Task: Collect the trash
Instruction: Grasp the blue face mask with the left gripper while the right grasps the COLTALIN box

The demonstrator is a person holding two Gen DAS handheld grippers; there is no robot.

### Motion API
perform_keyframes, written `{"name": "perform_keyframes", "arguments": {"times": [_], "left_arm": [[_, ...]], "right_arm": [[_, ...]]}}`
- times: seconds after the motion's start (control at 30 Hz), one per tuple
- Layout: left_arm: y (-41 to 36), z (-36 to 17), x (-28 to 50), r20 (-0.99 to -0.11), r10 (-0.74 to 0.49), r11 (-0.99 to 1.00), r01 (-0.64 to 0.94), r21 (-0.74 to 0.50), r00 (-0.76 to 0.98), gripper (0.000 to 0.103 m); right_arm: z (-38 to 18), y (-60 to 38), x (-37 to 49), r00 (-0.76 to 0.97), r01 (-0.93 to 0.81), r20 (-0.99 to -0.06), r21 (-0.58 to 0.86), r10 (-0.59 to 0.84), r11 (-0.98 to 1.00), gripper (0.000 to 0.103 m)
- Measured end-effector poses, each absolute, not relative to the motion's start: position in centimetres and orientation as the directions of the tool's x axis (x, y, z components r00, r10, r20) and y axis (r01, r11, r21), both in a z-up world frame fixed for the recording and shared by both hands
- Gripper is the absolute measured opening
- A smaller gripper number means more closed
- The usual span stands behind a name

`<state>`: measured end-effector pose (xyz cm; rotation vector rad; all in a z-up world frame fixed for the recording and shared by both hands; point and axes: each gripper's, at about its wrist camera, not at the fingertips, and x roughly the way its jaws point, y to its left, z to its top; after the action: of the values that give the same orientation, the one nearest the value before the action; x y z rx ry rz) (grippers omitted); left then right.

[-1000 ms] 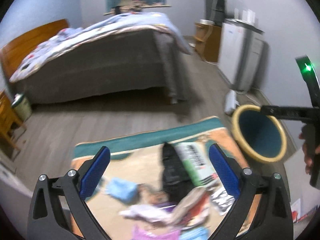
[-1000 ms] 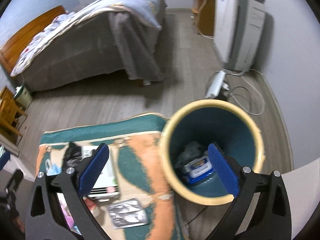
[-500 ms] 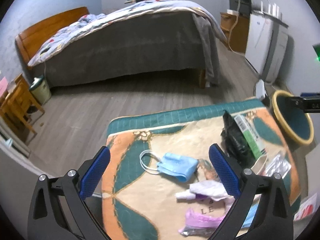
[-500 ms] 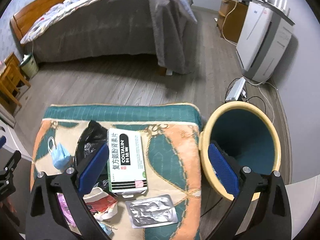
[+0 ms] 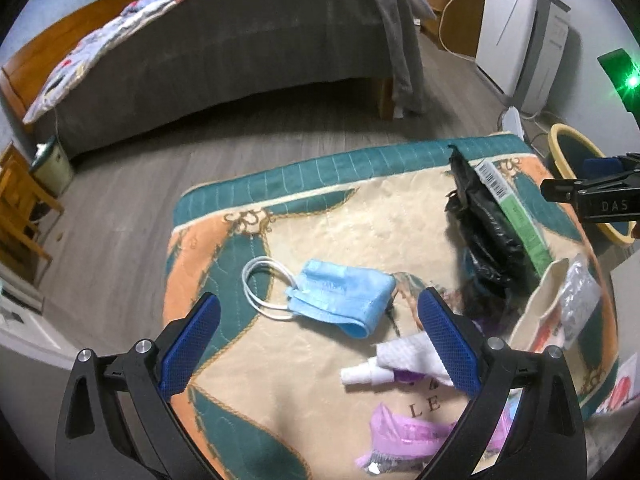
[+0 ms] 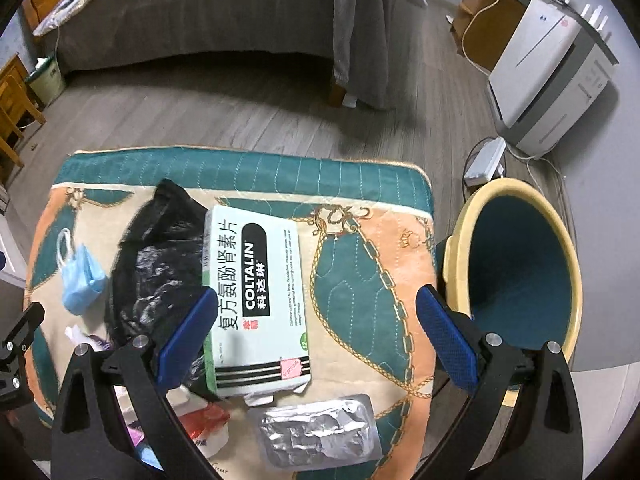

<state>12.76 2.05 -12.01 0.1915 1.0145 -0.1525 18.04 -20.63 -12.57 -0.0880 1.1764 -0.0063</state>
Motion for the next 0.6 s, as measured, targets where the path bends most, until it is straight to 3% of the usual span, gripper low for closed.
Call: {"name": "perform_keyframes", "arguments": {"times": [0.27, 0.6], "left_arm": [[1.0, -14.2, 13.7, -0.893, -0.049, 0.968, 0.241, 0.068, 0.448, 0.098], [-1.1, -15.9, 14.8, -0.918, -0.019, 0.952, 0.289, 0.105, 0.396, 0.095]], "right_arm": [[-15.4, -21.0, 18.8, 0.305, 0.001, -0.952, 0.013, 0.012, 1.0, 0.097], [-16.3, -22.6, 19.7, 0.27, 0.086, -0.943, 0.227, 0.197, 0.97, 0.097]]}}
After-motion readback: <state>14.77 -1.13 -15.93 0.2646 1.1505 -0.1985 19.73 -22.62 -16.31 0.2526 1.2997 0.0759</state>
